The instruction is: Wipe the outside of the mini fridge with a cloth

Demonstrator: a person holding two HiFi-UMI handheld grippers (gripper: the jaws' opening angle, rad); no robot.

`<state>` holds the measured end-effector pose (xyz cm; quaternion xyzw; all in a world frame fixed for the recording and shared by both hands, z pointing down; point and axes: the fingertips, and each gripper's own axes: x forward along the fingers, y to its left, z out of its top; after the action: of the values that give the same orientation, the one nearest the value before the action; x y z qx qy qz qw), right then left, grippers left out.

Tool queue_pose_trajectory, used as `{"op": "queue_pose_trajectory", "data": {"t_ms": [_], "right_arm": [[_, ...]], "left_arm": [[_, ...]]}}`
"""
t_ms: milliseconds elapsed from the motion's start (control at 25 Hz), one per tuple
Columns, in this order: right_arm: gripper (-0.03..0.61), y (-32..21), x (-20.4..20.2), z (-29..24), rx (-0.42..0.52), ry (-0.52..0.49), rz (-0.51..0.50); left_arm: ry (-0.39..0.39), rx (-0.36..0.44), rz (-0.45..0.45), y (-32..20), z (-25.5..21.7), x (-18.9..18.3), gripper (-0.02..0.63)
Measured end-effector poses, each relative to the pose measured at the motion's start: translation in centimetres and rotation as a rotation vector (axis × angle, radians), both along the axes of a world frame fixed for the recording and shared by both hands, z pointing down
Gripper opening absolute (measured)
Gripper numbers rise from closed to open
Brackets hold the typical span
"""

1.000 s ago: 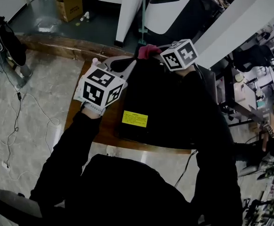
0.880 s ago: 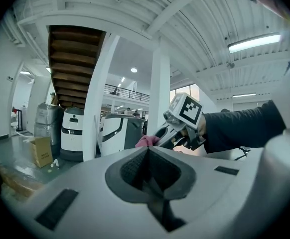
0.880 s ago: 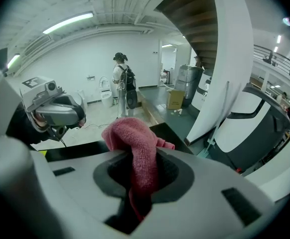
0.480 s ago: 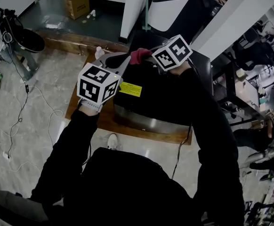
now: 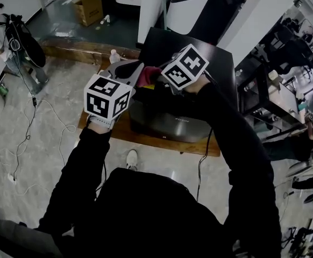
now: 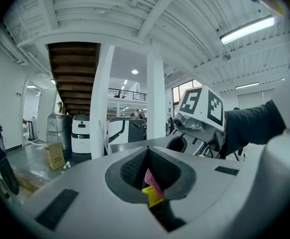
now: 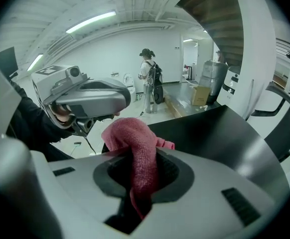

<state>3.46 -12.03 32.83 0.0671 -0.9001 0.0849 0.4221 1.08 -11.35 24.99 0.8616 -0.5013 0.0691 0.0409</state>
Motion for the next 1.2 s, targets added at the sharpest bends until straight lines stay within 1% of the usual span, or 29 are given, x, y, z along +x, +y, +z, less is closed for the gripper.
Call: {"op": "queue_pose_trajectory", "data": {"t_ms": [120, 240, 360, 520, 640, 760, 1000, 1120, 1200], "right_arm": [[0.072, 1.9, 0.5, -0.4, -0.016, -0.013, -0.016], [0.072, 2.6, 1.1, -2.0, -0.003, -0.084, 0.001], [0.074, 2.9, 3.2, -4.5, 0.030, -0.169, 0.052], [0.074, 2.9, 7.3, -9.2, 0.107, -0.259, 0.118], [0.074, 3.0, 11.3, -12.4, 0.166, -0.302, 0.174], [0.074, 2.2, 15.7, -14.3, 0.232, -0.324, 0.253], [0.077, -0.8, 25.0, -13.8, 0.297, -0.326, 0.425], [0.077, -3.3, 28.2, -12.7, 0.311, -0.310, 0.487], [0.078, -5.6, 29.9, -12.1, 0.297, -0.314, 0.528]], "left_arm": [[0.000, 0.005, -0.006, 1.6, -0.3, 0.5, 0.006], [0.001, 0.014, -0.009, 3.2, -0.9, 1.0, 0.006], [0.000, 0.029, 0.003, 4.7, -1.6, 2.2, 0.006], [0.009, 0.069, 0.035, 6.0, -3.4, 4.6, 0.006], [0.018, 0.096, 0.077, 6.6, -4.9, 7.6, 0.006], [0.029, 0.114, 0.131, 6.6, -5.9, 11.1, 0.006], [0.040, 0.117, 0.240, 4.8, -6.6, 18.7, 0.006], [0.043, 0.111, 0.293, 2.9, -6.9, 21.9, 0.006], [0.041, 0.109, 0.323, 1.0, -7.2, 23.7, 0.006]]}}
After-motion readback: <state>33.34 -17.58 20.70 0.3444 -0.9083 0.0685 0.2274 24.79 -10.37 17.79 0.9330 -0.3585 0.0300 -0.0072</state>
